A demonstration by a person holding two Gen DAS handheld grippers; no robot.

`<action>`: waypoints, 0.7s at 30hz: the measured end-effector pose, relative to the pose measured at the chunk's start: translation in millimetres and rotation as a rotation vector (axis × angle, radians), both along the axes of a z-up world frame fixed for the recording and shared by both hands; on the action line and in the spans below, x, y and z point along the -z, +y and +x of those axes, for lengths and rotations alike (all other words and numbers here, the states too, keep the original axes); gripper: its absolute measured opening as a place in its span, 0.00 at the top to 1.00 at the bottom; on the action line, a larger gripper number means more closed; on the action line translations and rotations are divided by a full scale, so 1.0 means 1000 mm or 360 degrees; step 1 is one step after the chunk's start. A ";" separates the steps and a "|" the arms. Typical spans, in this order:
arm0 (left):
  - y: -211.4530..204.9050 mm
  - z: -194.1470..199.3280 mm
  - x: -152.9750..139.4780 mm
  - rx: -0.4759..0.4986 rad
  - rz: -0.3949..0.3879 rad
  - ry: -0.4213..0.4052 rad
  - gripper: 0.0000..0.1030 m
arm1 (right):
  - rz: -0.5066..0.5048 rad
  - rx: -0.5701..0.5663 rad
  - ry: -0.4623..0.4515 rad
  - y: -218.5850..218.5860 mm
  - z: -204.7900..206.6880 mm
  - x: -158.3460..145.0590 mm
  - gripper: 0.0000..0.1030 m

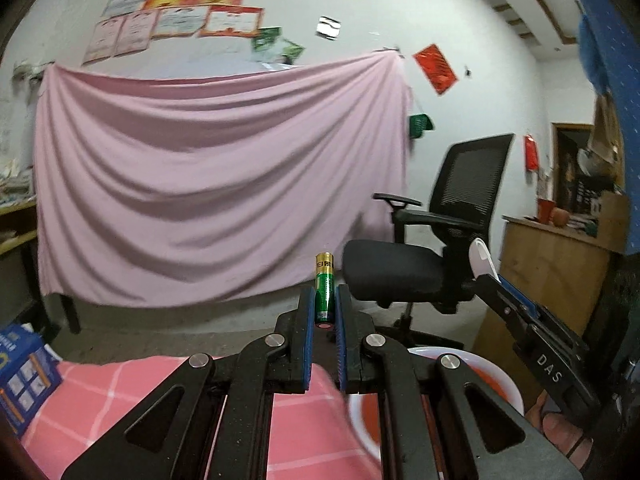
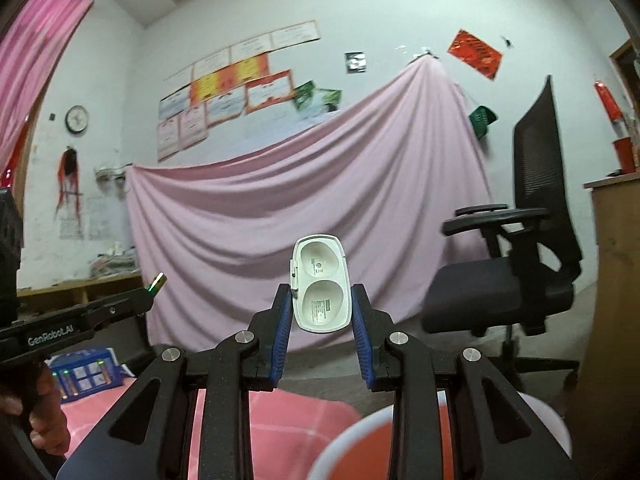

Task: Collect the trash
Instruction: 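Carry both items over the red bucket and open both grippers to drop them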

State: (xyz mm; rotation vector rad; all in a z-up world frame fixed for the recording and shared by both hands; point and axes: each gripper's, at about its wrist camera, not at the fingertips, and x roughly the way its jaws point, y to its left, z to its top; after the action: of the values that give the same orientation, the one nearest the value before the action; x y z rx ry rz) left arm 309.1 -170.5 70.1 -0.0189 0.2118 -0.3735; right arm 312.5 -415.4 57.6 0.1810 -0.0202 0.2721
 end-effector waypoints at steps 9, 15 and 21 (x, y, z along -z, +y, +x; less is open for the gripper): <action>-0.067 0.002 0.017 0.0139 0.0076 0.0040 0.93 | 0.0000 0.0094 0.0079 -0.044 -0.008 0.012 0.74; -0.099 0.010 0.026 0.0196 0.0115 0.0106 0.93 | 0.0035 0.0126 0.0134 -0.064 -0.008 0.017 0.74; -0.119 0.014 0.041 0.0246 0.0157 0.0185 0.93 | 0.0049 0.0117 0.0191 -0.070 -0.007 0.024 0.74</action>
State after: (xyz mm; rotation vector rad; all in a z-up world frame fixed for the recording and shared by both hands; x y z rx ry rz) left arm 322.8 -289.9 29.1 0.0738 0.3474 -0.5161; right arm 305.9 -485.7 33.4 0.2265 0.0875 0.1873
